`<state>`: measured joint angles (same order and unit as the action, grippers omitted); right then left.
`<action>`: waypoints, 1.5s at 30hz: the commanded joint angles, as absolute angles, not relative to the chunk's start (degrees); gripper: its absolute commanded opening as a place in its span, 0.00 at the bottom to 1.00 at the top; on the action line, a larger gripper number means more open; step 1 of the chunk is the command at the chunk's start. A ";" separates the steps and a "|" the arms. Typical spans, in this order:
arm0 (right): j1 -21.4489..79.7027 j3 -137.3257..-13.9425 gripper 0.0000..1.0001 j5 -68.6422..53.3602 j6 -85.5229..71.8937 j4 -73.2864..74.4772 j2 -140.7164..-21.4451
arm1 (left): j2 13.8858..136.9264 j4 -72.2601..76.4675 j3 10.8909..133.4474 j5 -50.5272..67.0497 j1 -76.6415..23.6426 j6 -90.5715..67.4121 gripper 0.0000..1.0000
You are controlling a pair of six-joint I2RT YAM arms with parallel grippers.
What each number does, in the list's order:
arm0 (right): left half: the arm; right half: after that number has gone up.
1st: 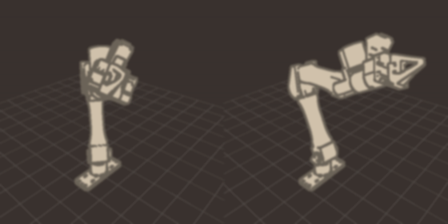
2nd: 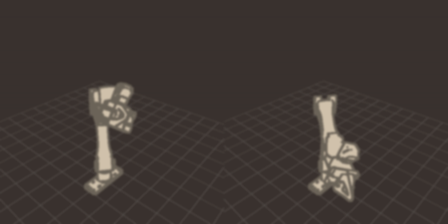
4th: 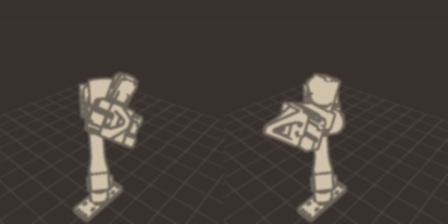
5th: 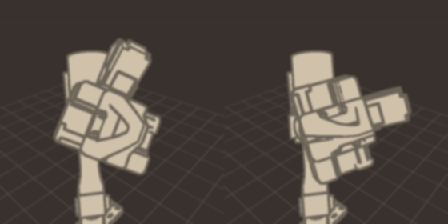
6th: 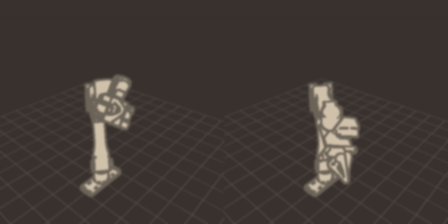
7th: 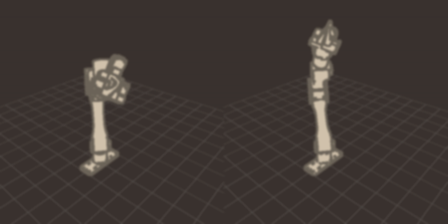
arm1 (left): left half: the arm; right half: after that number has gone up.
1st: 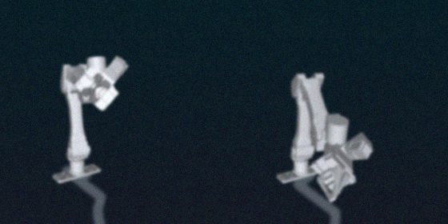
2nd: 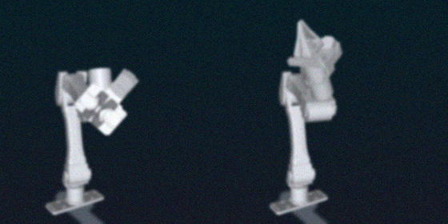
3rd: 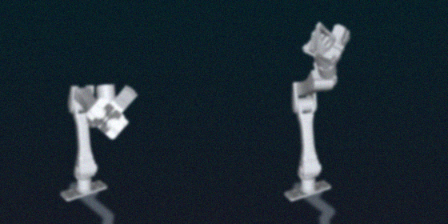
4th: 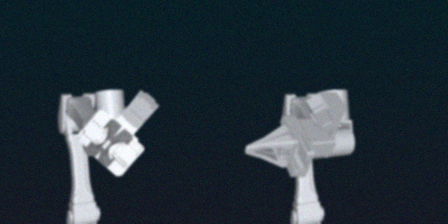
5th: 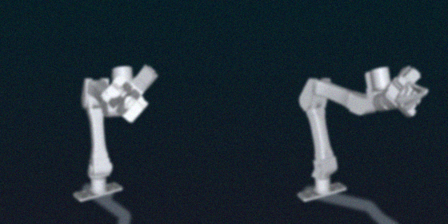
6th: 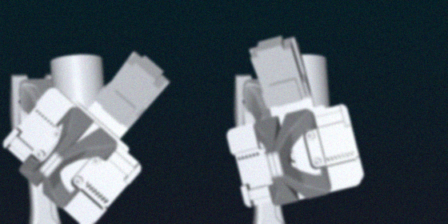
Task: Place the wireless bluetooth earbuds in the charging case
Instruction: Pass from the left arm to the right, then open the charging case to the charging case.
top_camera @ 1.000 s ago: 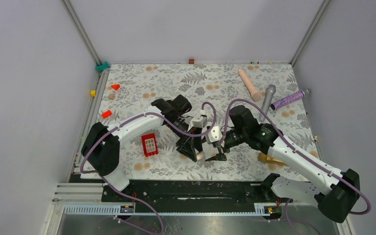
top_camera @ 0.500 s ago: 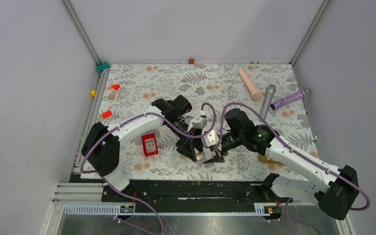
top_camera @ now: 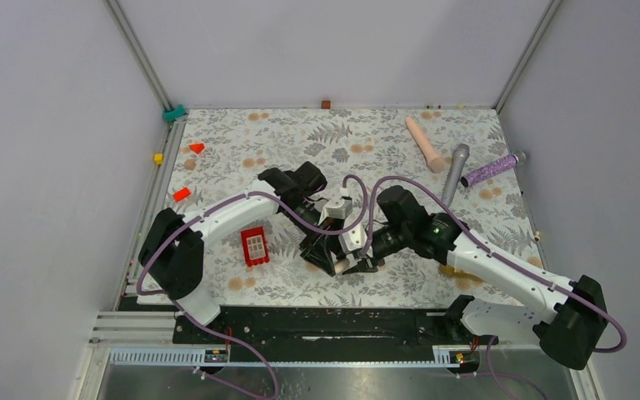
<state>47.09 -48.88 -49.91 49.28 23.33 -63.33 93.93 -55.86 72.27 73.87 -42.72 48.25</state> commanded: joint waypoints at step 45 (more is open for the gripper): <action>47.84 -70.72 0.09 -32.85 34.52 33.41 -61.82 | 61.49 -33.97 81.94 26.90 -29.51 30.80 0.99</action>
<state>47.75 -68.31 -34.63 39.42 34.83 -63.64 61.63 -41.98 81.38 39.90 -29.36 36.97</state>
